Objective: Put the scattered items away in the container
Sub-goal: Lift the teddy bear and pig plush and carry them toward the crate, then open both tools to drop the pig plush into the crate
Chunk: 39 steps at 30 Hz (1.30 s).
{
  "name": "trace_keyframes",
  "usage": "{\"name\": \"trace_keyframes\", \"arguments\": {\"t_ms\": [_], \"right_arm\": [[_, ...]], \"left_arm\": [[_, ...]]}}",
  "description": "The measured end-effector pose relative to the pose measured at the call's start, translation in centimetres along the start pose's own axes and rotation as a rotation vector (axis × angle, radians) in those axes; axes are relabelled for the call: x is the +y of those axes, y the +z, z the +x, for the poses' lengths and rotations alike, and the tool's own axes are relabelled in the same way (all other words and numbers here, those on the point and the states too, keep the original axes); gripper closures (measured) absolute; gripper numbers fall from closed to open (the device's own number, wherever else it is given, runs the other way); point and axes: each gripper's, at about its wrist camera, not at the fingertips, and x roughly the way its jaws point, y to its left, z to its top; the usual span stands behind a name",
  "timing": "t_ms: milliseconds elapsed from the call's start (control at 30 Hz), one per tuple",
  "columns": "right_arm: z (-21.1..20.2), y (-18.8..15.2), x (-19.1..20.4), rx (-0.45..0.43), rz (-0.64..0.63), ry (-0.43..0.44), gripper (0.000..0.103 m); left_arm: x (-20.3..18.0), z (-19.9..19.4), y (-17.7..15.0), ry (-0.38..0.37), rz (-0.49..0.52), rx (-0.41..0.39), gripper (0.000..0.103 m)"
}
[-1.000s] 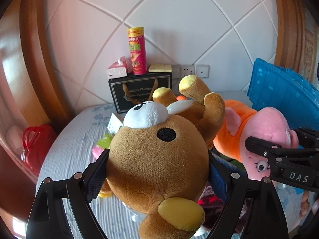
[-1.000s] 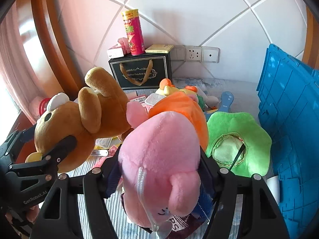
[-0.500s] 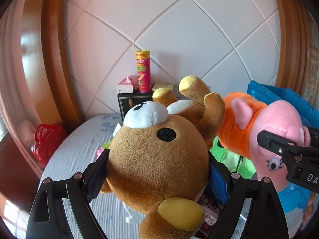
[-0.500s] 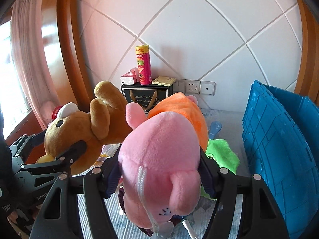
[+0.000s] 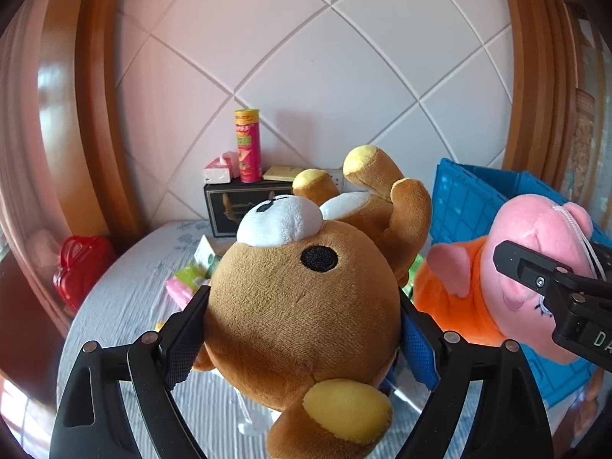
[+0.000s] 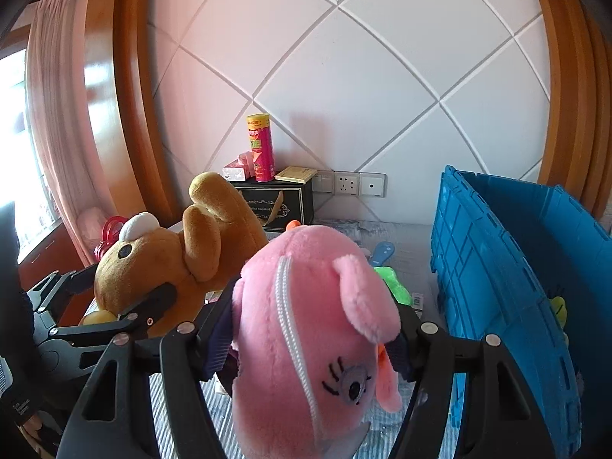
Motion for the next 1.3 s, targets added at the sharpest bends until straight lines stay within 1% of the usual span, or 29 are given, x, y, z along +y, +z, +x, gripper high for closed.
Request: {"name": "trace_keyframes", "arguments": {"t_ms": [100, 200, 367, 467, 533, 667, 733, 767, 800, 833, 867, 900, 933, 1000, 1067, 1100, 1167, 1200, 1267, 1300], "right_arm": [[-0.6, -0.4, 0.0, 0.021, -0.003, -0.031, 0.04], [-1.0, -0.7, 0.1, 0.033, 0.014, -0.043, 0.041], [-3.4, 0.1, 0.1, -0.007, 0.018, -0.067, 0.041], [-4.9, 1.0, -1.5, -0.043, 0.027, -0.086, 0.041], [-5.7, 1.5, -3.0, -0.06, 0.031, -0.099, 0.041], [-7.5, 2.7, -7.4, -0.114, 0.056, -0.117, 0.041], [-8.6, 3.5, -9.9, -0.147, 0.061, -0.127, 0.041], [-9.2, 3.9, -11.4, -0.164, 0.063, -0.131, 0.041], [-9.7, 4.4, -12.9, -0.18, 0.063, -0.134, 0.041], [-10.2, 4.8, -14.4, -0.192, 0.062, -0.139, 0.041], [-10.7, 5.3, -15.8, -0.203, 0.061, -0.145, 0.041], [-11.2, 5.7, -17.3, -0.214, 0.06, -0.153, 0.041], [-11.7, 6.1, -19.0, -0.226, 0.063, -0.164, 0.041], [-12.4, 6.5, -22.5, -0.242, 0.074, -0.187, 0.041], [-12.6, 6.3, -26.0, -0.243, 0.087, -0.212, 0.041], [-12.6, 6.1, -27.5, -0.237, 0.096, -0.219, 0.041], [-12.6, 5.3, -30.5, -0.218, 0.116, -0.223, 0.041], [-12.5, 4.9, -31.8, -0.208, 0.126, -0.22, 0.041], [-12.5, 4.1, -34.3, -0.196, 0.151, -0.218, 0.041], [-12.5, 3.7, -35.3, -0.191, 0.164, -0.217, 0.041]], "left_arm": [[-0.2, -0.4, -0.4, -0.023, 0.0, 0.011, 0.014], [-0.2, -1.0, -0.8, -0.047, 0.009, 0.016, 0.014], [-0.7, -2.3, -0.5, -0.065, 0.01, -0.001, 0.015], [-2.0, -2.8, -0.1, -0.073, 0.019, -0.017, 0.017], [-3.3, -2.9, 0.2, -0.087, 0.029, -0.021, 0.022], [-7.0, -2.2, 1.0, -0.118, 0.047, -0.036, 0.029], [-9.5, -1.8, 1.8, -0.118, 0.055, -0.044, 0.038], [-10.8, -1.7, 2.4, -0.123, 0.051, -0.048, 0.04], [-12.1, -1.5, 3.0, -0.13, 0.045, -0.051, 0.05], [-13.6, -1.4, 3.7, -0.14, 0.045, -0.055, 0.075], [-15.1, -1.0, 4.5, -0.141, 0.038, -0.039, 0.073], [-16.7, -0.5, 5.3, -0.169, 0.025, -0.025, 0.073], [-18.3, 0.0, 6.0, -0.182, 0.022, -0.022, 0.073], [-21.8, 0.7, 6.8, -0.164, 0.041, -0.028, 0.073], [-24.5, 1.1, 7.3, -0.172, 0.05, -0.023, 0.073], [-25.7, 1.0, 7.6, -0.165, 0.052, -0.027, 0.073], [-28.0, 0.0, 8.4, -0.131, 0.068, -0.067, 0.073], [-28.8, -0.6, 9.0, -0.128, 0.07, -0.083, 0.074], [-30.6, -2.0, 10.7, -0.126, 0.073, -0.124, 0.079], [-31.4, -2.9, 11.7, -0.115, 0.079, -0.157, 0.103]]}}
